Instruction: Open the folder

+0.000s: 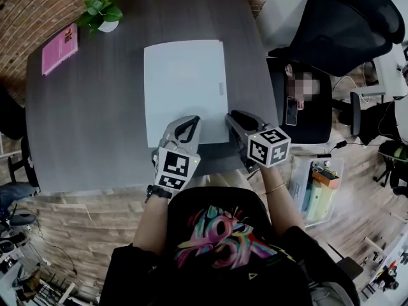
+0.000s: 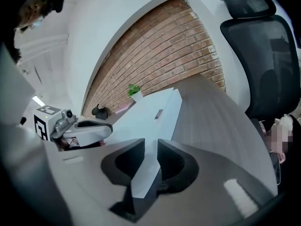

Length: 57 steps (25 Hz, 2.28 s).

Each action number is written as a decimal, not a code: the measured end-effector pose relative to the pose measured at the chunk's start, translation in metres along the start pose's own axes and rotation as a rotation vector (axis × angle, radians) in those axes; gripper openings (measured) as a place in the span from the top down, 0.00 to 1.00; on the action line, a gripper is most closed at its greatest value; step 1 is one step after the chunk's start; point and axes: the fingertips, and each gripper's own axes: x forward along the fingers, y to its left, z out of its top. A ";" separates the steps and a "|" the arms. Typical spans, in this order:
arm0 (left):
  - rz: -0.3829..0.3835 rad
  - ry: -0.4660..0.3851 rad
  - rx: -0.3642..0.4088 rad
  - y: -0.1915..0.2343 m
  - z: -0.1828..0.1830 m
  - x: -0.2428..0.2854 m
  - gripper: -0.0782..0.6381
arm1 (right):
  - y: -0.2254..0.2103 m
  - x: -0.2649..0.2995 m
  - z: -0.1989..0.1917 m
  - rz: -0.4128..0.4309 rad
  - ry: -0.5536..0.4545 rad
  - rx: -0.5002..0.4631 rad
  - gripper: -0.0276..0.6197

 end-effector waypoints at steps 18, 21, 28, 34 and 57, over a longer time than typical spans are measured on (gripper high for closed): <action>-0.210 0.117 0.342 -0.044 -0.017 -0.021 0.57 | -0.001 0.001 0.000 0.003 0.014 0.037 0.82; -0.246 0.186 0.514 -0.052 -0.033 -0.017 0.44 | -0.001 0.001 0.000 0.007 0.019 0.042 0.82; -0.227 0.224 0.708 -0.055 -0.040 0.000 0.39 | -0.001 0.002 0.000 0.011 0.023 0.037 0.82; -0.249 0.235 0.718 -0.058 -0.043 0.012 0.39 | -0.001 0.002 -0.001 0.011 0.017 0.050 0.82; -0.364 0.290 0.532 -0.067 -0.052 0.020 0.48 | -0.003 0.003 -0.002 0.027 0.019 0.069 0.82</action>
